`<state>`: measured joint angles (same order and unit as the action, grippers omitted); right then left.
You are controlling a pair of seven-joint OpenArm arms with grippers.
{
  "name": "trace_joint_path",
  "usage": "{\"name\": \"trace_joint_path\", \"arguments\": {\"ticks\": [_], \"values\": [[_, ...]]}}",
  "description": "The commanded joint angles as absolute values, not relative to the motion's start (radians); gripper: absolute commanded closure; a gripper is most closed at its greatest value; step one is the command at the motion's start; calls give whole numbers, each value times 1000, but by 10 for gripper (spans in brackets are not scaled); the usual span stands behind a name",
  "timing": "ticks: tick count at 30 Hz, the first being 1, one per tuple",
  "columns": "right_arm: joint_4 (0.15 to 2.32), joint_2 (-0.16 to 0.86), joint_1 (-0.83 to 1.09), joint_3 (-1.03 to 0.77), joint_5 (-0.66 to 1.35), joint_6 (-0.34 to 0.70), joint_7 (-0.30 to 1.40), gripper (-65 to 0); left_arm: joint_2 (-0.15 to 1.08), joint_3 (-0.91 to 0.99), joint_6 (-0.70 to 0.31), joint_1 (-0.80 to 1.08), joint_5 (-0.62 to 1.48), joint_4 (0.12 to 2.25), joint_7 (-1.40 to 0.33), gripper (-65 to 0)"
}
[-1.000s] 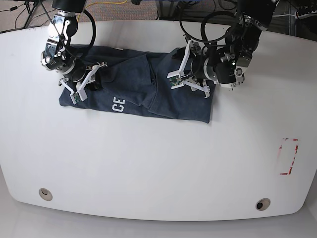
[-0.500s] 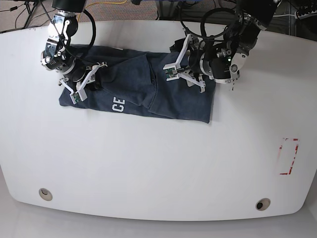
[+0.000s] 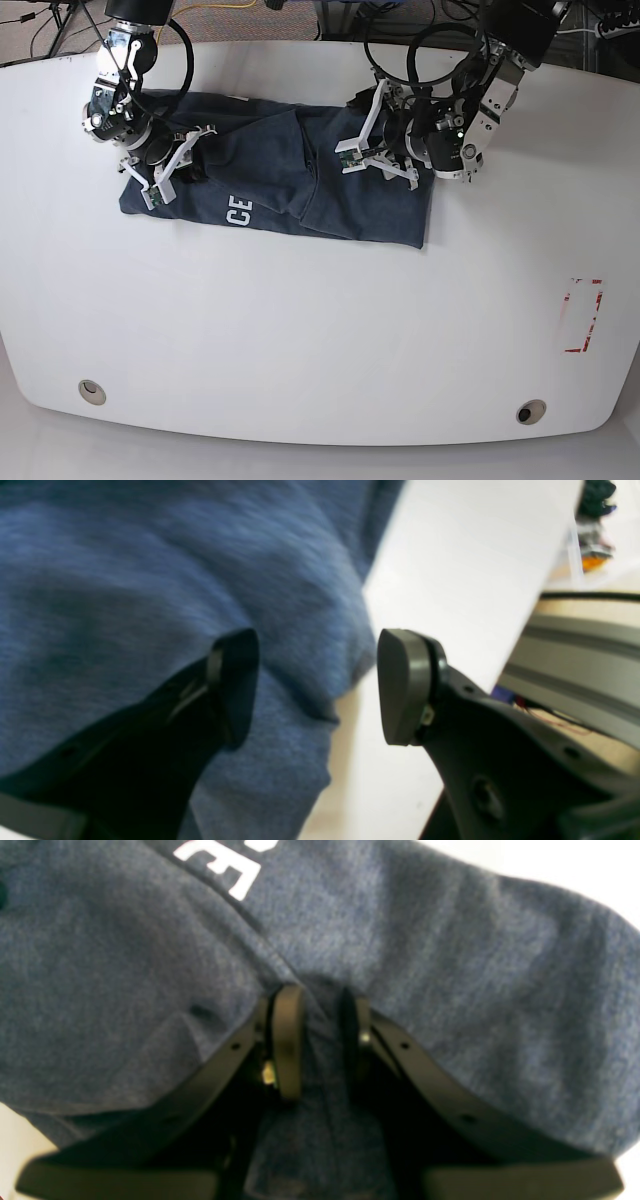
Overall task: Layout the t-shirt on the table in an organized manner, then fold the t-shirt properly
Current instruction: 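Regrasp the folded fabric with the left gripper and press it flat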
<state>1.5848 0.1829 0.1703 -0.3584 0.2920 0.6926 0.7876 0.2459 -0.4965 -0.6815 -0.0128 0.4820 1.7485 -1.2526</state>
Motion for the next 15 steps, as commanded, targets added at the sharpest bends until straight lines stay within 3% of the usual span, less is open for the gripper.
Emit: {"name": "trace_joint_path", "arguments": {"ticks": [1, 8, 15], "values": [[1593, 191, 171, -358, 282, 698, 808, -125, 248, -493, -682, -24, 492, 1753, -1241, -300], [1593, 191, 171, -358, 282, 698, 808, -125, 243, -493, -682, -24, 492, 1744, -1222, -78], [1593, 191, 171, -358, 282, 698, 808, -125, 243, -487, -690, -24, 499, 1751, -1211, -43]]}}
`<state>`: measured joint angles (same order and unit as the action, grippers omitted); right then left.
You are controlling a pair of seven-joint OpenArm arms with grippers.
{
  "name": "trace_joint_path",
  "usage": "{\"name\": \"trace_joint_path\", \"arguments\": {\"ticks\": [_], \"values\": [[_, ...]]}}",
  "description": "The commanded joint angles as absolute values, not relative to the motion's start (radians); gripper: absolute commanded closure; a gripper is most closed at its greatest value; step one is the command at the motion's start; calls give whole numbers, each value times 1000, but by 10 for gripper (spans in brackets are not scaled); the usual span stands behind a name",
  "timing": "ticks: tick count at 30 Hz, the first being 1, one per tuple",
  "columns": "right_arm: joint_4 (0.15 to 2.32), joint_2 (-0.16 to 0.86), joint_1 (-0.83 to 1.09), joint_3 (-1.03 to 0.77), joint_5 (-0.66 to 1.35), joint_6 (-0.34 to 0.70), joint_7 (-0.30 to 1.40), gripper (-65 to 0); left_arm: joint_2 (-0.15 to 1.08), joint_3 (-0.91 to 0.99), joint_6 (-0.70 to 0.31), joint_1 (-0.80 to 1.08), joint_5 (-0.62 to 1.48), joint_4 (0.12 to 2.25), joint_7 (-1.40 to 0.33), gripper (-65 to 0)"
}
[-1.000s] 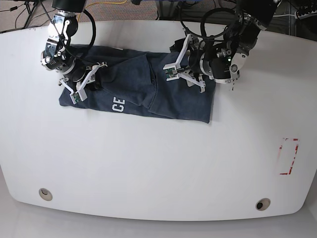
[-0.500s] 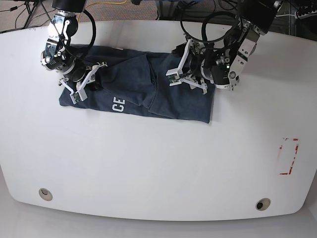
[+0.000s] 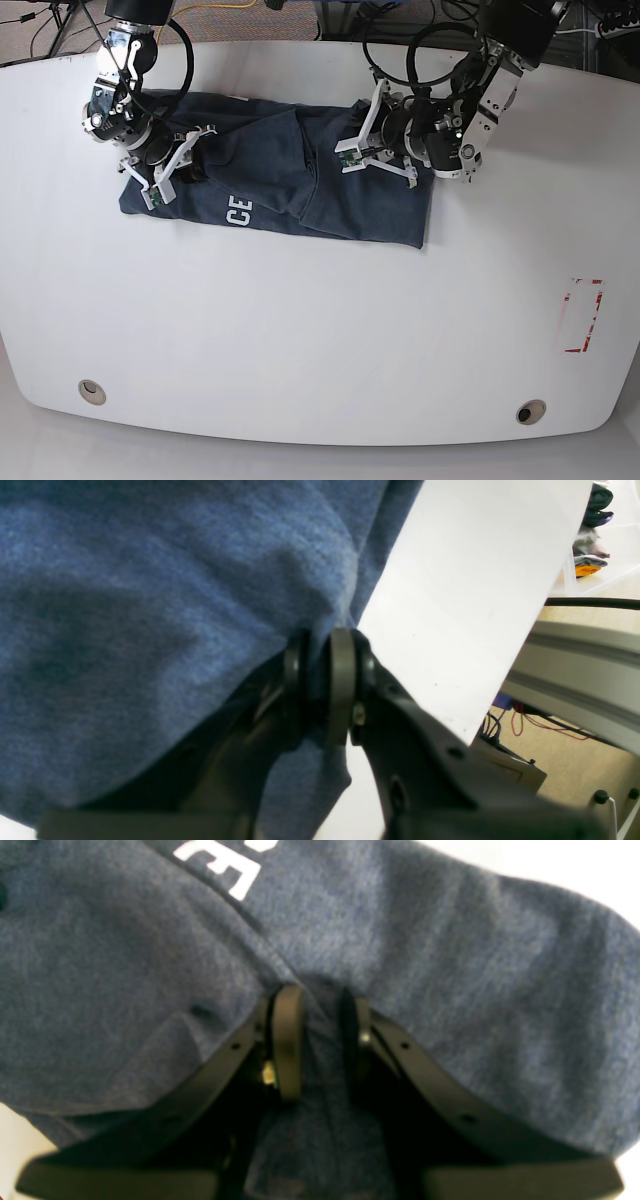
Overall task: Layout the t-shirt on the table in an organized manner, then fold the t-shirt properly
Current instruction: 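Regrasp the folded fabric with the left gripper and press it flat, then pull the folded section with the left gripper toward its strip end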
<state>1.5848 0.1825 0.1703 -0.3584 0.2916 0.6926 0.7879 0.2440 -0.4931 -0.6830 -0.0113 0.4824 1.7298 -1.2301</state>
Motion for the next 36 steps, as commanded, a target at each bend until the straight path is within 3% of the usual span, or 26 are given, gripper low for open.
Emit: {"name": "trace_joint_path", "arguments": {"ticks": [1, 31, 36], "values": [[1593, 191, 171, -358, 282, 698, 808, -125, 242, -487, -691, -24, 499, 1758, -1211, -43], [1592, 191, 171, -358, 277, 698, 808, -125, 59, -438, -698, -22, 495, 1784, -1214, -49], [1592, 191, 171, -358, 277, 698, 808, -125, 53, -440, -698, -22, 496, 1784, -1216, -83]]}}
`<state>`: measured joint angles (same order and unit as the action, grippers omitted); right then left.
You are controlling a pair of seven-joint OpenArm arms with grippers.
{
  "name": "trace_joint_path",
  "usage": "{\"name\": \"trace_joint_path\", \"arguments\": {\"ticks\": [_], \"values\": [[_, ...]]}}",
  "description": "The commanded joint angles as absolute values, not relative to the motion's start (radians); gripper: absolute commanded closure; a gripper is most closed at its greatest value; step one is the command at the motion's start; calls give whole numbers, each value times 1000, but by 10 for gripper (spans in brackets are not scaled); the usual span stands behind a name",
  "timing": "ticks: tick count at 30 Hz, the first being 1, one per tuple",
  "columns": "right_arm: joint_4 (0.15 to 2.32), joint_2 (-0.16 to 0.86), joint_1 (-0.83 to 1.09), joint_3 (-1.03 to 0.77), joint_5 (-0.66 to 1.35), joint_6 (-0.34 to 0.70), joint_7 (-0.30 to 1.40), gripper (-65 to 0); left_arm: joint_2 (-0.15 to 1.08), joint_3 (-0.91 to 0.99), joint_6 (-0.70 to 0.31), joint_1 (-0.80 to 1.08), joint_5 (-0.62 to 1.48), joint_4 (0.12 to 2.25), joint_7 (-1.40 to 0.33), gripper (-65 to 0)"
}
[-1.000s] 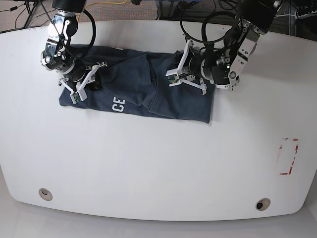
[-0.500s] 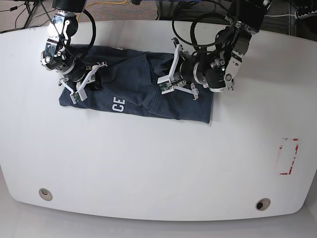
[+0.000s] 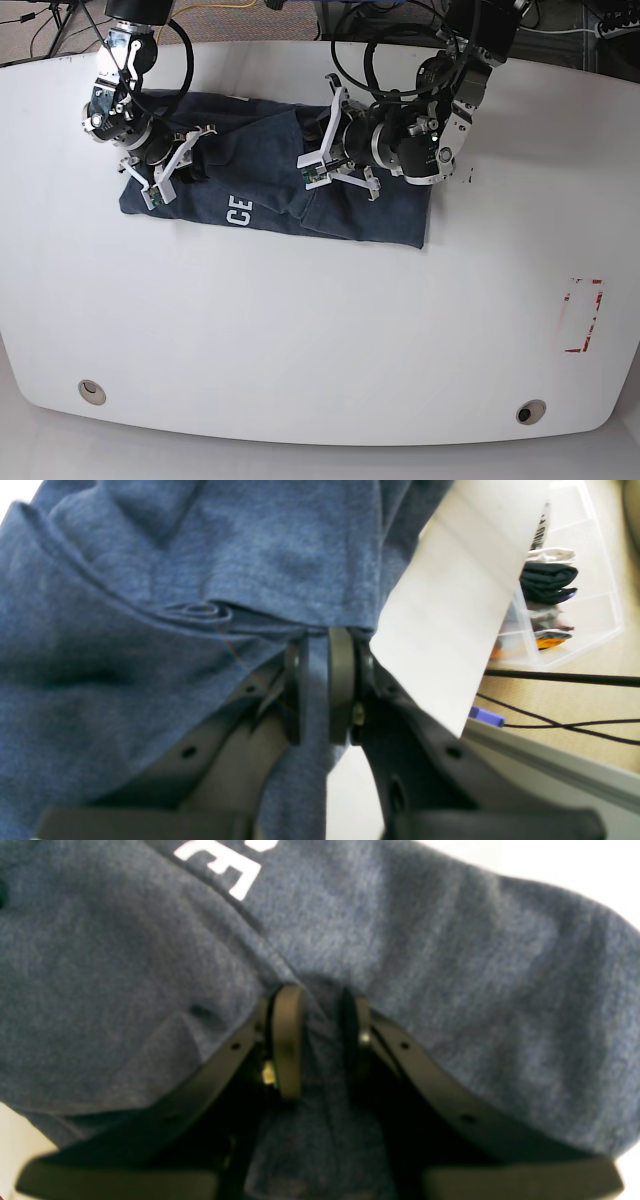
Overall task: Layout the t-shirt on the table in an organized manner, then fold the t-shirt properly
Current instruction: 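Pull the folded section with the left gripper toward its strip end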
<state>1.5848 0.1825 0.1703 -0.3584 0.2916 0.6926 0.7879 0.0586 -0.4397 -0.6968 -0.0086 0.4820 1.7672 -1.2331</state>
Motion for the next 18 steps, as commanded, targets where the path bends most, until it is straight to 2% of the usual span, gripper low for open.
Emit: {"name": "trace_joint_path", "arguments": {"ticks": [1, 6, 9, 14, 18], "values": [[1592, 191, 171, -358, 277, 698, 808, -125, 53, -440, -698, -22, 498, 1784, -1218, -108], [1592, 191, 168, -358, 277, 698, 808, -125, 48, -438, -698, -22, 513, 1797, -1239, -215], [1592, 191, 168, -358, 277, 698, 808, -125, 36, -403, -698, -33, 576, 1837, -1270, -256], [1590, 189, 166, -357, 277, 698, 808, -125, 33, -236, -698, -50, 684, 1828, -1287, -275], [1590, 189, 166, -357, 277, 698, 808, -125, 36, -160, -698, -73, 645, 1742, -1279, -281]]}}
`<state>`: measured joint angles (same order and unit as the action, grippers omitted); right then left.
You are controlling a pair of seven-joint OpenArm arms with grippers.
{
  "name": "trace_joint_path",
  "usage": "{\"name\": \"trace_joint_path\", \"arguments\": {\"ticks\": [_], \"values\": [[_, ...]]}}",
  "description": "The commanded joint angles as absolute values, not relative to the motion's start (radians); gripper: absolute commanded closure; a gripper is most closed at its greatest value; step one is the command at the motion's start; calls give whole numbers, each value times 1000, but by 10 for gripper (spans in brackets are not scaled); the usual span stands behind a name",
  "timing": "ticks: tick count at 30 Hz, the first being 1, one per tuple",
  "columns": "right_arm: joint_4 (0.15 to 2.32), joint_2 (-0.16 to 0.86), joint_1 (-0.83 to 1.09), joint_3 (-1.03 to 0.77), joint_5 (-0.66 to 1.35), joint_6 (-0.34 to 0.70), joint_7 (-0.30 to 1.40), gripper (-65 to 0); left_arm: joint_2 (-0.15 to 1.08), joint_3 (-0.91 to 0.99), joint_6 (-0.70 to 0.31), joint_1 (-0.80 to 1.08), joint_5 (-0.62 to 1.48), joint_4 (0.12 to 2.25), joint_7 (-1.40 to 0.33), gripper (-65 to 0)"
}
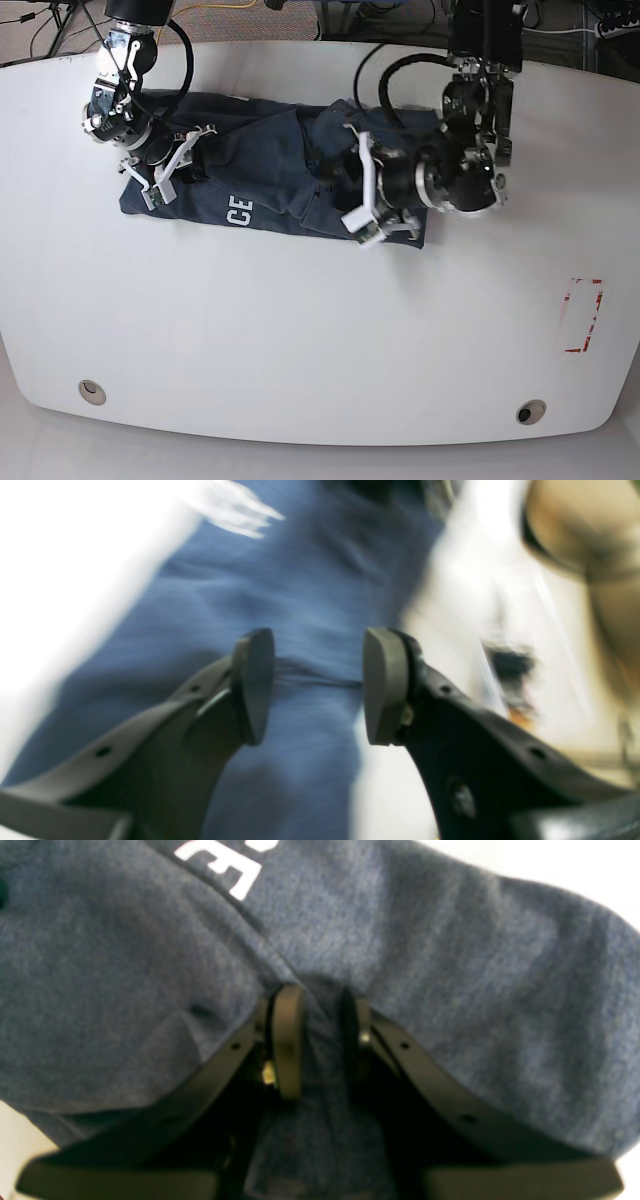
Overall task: Layout the t-shirt on the table in an organized manner, then fold the t-shirt properly
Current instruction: 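Pull the folded section with the left gripper toward its strip end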
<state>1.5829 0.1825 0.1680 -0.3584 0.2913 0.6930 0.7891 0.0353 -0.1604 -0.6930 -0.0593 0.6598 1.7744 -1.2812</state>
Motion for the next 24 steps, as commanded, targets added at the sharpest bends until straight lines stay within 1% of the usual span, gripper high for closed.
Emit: {"name": "trace_joint_path", "arguments": {"ticks": [1, 5, 9, 13, 19, 24], "values": [[1590, 189, 166, -357, 277, 698, 808, -125, 38, -159, -698, -81, 630, 1725, -1276, -278], [1590, 189, 168, -357, 277, 698, 808, -127, 39, -159, -698, -85, 562, 1689, -1267, -254], [1590, 189, 168, -357, 280, 698, 808, -127, 41, -174, -698, -82, 521, 1684, -1264, -251], [1590, 189, 166, -357, 282, 698, 808, -127, 84, -259, -698, -62, 513, 1684, -1264, -251], [1590, 189, 166, -357, 282, 698, 808, -127, 110, -375, -698, -50, 509, 1659, -1260, -251], [1590, 189, 166, -357, 282, 698, 808, -127, 119, -437, -698, -54, 512, 1621, -1218, -251]]}}
